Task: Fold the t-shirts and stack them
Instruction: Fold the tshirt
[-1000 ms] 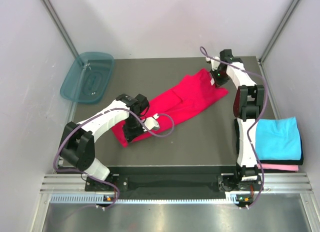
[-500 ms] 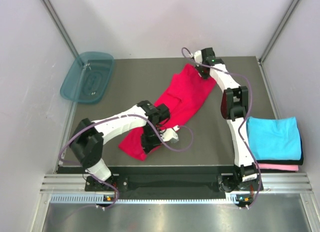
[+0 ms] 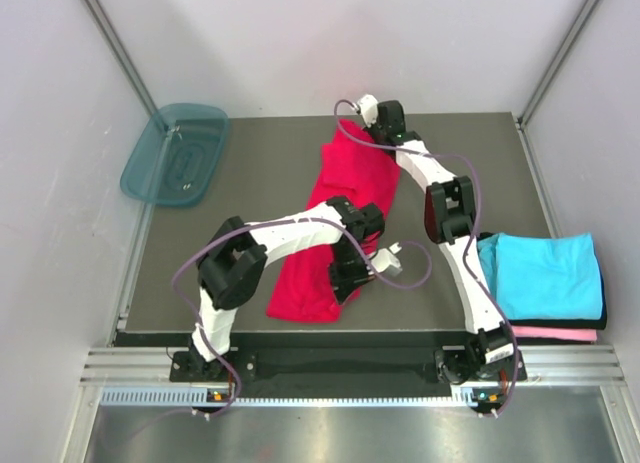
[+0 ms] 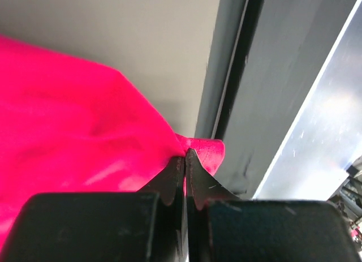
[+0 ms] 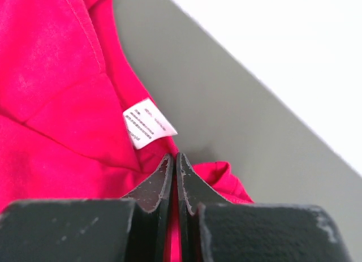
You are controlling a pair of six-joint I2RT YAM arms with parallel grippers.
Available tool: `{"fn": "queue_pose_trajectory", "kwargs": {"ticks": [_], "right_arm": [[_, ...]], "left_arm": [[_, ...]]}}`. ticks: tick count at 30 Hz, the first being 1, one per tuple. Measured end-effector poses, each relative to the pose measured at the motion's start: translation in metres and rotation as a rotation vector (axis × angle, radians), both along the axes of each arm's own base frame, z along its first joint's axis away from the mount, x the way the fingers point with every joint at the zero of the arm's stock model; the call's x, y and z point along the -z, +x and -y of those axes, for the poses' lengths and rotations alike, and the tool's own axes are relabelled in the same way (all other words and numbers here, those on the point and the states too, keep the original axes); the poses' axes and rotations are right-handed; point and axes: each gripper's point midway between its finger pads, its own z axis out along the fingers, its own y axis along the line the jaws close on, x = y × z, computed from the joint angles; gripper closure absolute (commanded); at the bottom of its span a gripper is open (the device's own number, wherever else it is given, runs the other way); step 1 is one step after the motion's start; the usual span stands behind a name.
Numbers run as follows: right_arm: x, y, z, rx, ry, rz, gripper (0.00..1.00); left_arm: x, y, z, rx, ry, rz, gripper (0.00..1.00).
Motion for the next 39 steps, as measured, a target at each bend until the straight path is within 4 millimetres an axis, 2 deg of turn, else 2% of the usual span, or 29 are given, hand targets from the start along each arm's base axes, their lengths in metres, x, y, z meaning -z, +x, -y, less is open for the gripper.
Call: {"fn": "queue_pose_trajectory", "kwargs": {"ticks": [7, 14, 16, 17, 20, 22, 24, 26, 29, 31, 32, 33, 34, 36, 37, 38, 39], "right_arm": [[-0.013, 0.022, -0.017, -0.047, 0.025, 0.140, 1.00], [-0.035, 0.040, -0.026, -0.073, 0.065, 0.277, 0.98], [-0.039, 0.044, -0.027, -0.076, 0.080, 0.307, 0.90], [-0.041, 0.045, -0.027, -0.077, 0.089, 0.315, 0.72], [-0.050, 0.051, -0.022, -0.054, 0.135, 0.360, 0.42], [-0.061, 0.054, -0.011, -0.019, 0.155, 0.399, 0.36], [-0.070, 0.056, 0.004, 0.025, 0.154, 0.420, 0.34], [-0.084, 0.053, 0.018, 0.069, 0.155, 0.429, 0.33], [-0.121, 0.036, 0.037, 0.140, 0.178, 0.423, 0.33], [-0.157, 0.015, 0.043, 0.172, 0.219, 0.410, 0.33], [-0.177, 0.000, 0.046, 0.185, 0.244, 0.402, 0.31], [-0.201, -0.016, 0.048, 0.192, 0.278, 0.403, 0.29], [-0.218, -0.030, 0.050, 0.193, 0.302, 0.399, 0.26], [-0.266, -0.068, 0.055, 0.193, 0.371, 0.408, 0.27], [-0.278, -0.082, 0.056, 0.194, 0.393, 0.400, 0.27], [-0.292, -0.097, 0.056, 0.191, 0.431, 0.392, 0.27], [-0.302, -0.112, 0.057, 0.190, 0.464, 0.376, 0.27]], "left_arm": [[0.010, 0.002, 0.044, 0.010, -0.050, -0.008, 0.99], [0.022, 0.004, 0.075, 0.013, -0.069, -0.024, 0.85], [0.022, 0.008, 0.082, 0.007, -0.073, -0.021, 0.80], [0.023, 0.009, 0.085, 0.003, -0.074, -0.020, 0.73], [0.020, 0.013, 0.091, -0.015, -0.067, -0.014, 0.67], [0.015, 0.017, 0.095, -0.028, -0.065, 0.008, 0.66], [0.010, 0.021, 0.099, -0.037, -0.065, 0.033, 0.64], [0.002, 0.027, 0.104, -0.044, -0.088, 0.074, 0.57], [-0.023, 0.038, 0.108, -0.060, -0.136, 0.175, 0.55], [-0.049, 0.050, 0.104, -0.120, -0.165, 0.254, 0.56], [-0.063, 0.062, 0.101, -0.177, -0.201, 0.288, 0.57], [-0.077, 0.075, 0.096, -0.235, -0.238, 0.315, 0.57], [-0.097, 0.098, 0.087, -0.327, -0.297, 0.359, 0.57], [-0.145, 0.151, 0.047, -0.546, -0.405, 0.453, 0.57], [-0.166, 0.163, 0.031, -0.626, -0.454, 0.492, 0.57], [-0.183, 0.193, -0.007, -0.770, -0.479, 0.540, 0.57], [-0.197, 0.207, -0.036, -0.877, -0.498, 0.578, 0.57]]}}
